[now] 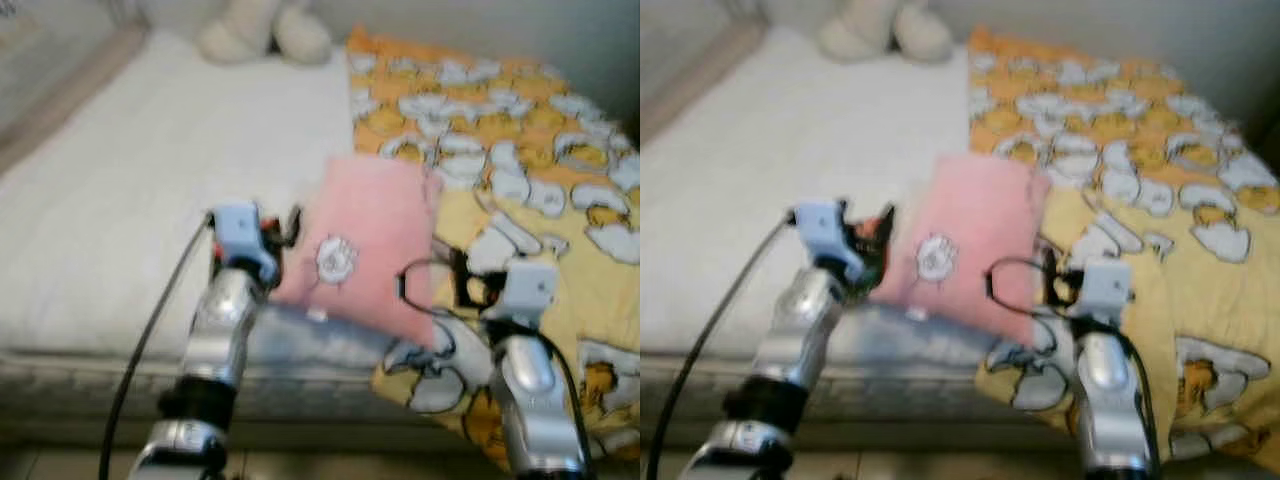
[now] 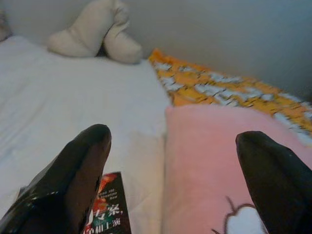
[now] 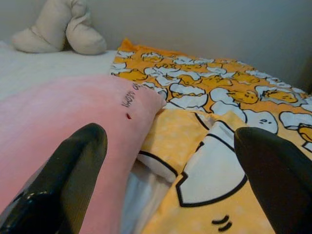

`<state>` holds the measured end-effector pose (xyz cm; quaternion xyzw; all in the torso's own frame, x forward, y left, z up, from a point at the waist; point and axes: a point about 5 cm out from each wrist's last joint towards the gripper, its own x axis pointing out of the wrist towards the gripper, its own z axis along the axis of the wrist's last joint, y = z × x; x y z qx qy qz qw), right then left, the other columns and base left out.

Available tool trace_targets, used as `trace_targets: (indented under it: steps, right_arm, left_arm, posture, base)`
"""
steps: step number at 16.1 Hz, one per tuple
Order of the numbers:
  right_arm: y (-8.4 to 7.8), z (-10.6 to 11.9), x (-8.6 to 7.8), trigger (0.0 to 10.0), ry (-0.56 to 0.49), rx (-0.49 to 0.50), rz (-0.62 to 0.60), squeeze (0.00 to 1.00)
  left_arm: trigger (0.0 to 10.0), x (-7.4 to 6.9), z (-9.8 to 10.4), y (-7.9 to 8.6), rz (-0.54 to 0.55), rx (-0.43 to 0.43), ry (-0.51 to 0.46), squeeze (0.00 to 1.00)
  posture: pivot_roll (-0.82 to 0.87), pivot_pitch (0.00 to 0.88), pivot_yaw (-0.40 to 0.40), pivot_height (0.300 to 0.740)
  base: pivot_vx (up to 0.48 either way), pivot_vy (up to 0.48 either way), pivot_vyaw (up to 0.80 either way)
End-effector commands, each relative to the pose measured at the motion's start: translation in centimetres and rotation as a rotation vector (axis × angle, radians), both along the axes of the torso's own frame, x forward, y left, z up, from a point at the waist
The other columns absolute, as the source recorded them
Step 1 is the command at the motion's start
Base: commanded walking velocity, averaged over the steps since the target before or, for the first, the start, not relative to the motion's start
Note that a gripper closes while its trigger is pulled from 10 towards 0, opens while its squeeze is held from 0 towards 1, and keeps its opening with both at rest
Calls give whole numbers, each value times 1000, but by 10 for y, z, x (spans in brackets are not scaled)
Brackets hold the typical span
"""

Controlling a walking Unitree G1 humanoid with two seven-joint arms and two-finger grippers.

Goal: Clean up the room

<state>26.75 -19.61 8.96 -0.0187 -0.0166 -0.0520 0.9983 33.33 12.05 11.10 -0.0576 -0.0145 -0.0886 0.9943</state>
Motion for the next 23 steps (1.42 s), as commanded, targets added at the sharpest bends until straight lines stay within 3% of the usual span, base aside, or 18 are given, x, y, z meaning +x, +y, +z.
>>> trace_targets:
  steps: [1, 3, 5, 6, 8, 13, 16, 17, 19, 23]
  right_arm:
    - [-13, 0, 0, 10000, 5, 7, -29, 31]
    - [-17, 2, 12, 10000, 20, 91, -40, 20]
    - [-17, -1, 16, 10000, 44, 140, -41, 0]
    - [-22, -7, 28, 10000, 91, 284, -44, 0]
    - [-25, -12, 39, 10000, 123, 386, -30, 0]
    - [-21, -31, 50, 10000, 204, 458, 9, 0]
    - [13, -39, 61, 10000, 265, 516, 154, 0]
    - [14, -39, 62, 10000, 266, 516, 161, 0]
    - [33, -22, 77, 10000, 219, 499, 245, 0]
    - [53, -3, 94, 10000, 189, 452, 309, 0]
  left_arm:
    - [10000, 3, -1, -13, -37, 21, 21, 0]
    - [10000, 15, -3, -22, -104, 86, 59, 0]
    - [10000, 22, -3, -26, -129, 74, 98, 0]
    - [10000, 38, 7, -33, -140, 9, 140, 0]
    - [10000, 47, 14, -39, -180, -19, 188, 0]
    - [10000, 53, 15, -34, -186, 74, 233, 0]
    - [10000, 50, -2, -7, -22, 161, 299, 0]
    - [10000, 50, -2, -5, -8, 165, 296, 0]
    - [10000, 57, 15, 6, 75, 112, 221, 0]
    - [10000, 58, 19, -9, 5, 47, 199, 0]
  posture:
    - [-46, 0, -34, 740]
    - [-37, 0, -49, 740]
    - [-42, 0, -53, 740]
    - [-51, 0, -42, 740]
    - [-64, 10, -28, 740]
    - [-69, 170, -8, 740]
    - [-60, 253, 0, 740]
    - [-60, 253, 0, 740]
    - [-51, 263, -5, 740]
    - [-19, 274, -26, 740]
  base:
    - [0, 0, 0]
    - [0, 0, 0]
    - [0, 0, 0]
    - [0, 0, 0]
    - [0, 0, 0]
    - [0, 0, 0]
    - [0, 0, 0]
    - [0, 0, 0]
    - [0, 0, 0]
    - [0, 0, 0]
